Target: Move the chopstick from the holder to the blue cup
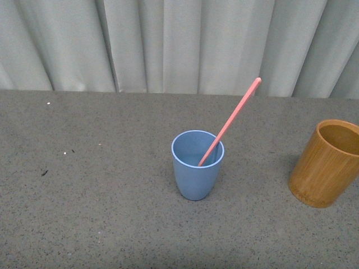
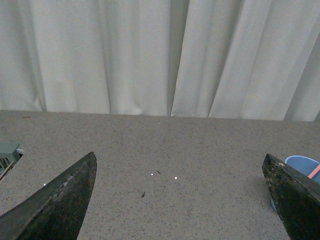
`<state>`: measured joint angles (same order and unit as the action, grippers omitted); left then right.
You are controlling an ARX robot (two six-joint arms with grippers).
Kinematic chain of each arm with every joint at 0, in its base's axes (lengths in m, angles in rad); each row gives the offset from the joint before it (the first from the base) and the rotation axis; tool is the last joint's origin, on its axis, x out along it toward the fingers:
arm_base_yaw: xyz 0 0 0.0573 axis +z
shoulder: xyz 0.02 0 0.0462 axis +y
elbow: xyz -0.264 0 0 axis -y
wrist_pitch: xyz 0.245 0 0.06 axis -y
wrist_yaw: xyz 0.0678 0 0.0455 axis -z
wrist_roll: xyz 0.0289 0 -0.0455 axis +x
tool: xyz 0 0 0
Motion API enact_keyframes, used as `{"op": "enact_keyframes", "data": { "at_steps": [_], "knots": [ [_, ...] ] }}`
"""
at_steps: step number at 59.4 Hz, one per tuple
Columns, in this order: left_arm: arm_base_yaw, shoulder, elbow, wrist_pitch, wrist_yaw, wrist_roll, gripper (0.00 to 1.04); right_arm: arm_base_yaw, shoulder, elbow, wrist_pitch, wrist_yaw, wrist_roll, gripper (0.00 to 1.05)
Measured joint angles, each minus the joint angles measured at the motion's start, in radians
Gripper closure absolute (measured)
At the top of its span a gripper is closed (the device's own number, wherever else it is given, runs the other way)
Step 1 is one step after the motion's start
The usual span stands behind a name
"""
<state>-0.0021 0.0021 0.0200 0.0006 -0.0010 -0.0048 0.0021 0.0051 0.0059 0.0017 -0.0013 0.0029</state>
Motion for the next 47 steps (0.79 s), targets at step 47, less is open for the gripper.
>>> {"op": "enact_keyframes", "data": {
  "at_steps": [47],
  "knots": [
    [0.000, 0.000, 0.000, 0.000, 0.000, 0.000, 0.07, 0.000, 0.000, 0.000, 0.000, 0.000, 0.000, 0.09]
  ]
}}
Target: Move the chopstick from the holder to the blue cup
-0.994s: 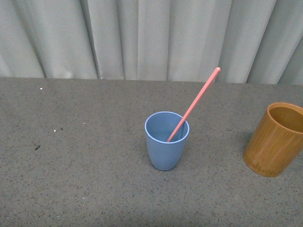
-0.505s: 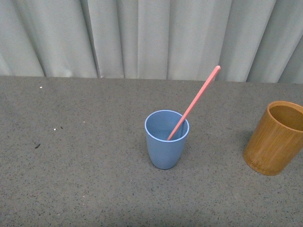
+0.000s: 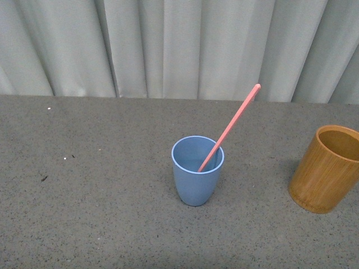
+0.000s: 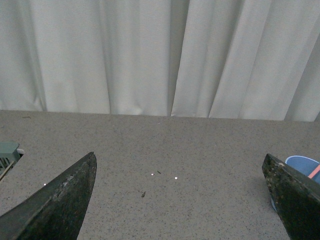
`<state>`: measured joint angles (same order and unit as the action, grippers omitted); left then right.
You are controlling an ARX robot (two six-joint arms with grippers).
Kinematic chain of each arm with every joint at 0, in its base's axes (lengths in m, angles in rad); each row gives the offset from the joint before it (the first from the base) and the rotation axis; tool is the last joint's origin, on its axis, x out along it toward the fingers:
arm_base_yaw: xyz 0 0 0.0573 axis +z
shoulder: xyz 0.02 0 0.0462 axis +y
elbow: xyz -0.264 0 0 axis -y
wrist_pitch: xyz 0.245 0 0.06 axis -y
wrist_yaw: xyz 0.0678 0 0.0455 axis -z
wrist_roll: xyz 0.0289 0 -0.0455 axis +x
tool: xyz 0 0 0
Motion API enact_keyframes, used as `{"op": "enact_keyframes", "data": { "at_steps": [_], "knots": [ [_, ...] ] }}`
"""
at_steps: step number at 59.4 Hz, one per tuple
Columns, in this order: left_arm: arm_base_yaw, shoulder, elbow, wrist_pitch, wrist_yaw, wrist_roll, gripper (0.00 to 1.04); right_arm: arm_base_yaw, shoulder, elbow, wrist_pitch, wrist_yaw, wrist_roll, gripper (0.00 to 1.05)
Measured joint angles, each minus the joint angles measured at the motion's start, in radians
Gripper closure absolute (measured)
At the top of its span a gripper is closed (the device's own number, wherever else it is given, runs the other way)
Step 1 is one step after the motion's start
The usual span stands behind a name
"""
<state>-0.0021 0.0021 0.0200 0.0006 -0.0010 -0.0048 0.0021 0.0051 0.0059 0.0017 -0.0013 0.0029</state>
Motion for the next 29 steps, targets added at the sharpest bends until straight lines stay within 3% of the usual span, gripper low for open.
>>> {"op": "enact_keyframes", "data": {
  "at_steps": [29],
  "knots": [
    [0.000, 0.000, 0.000, 0.000, 0.000, 0.000, 0.07, 0.000, 0.000, 0.000, 0.000, 0.000, 0.000, 0.09]
  ]
}}
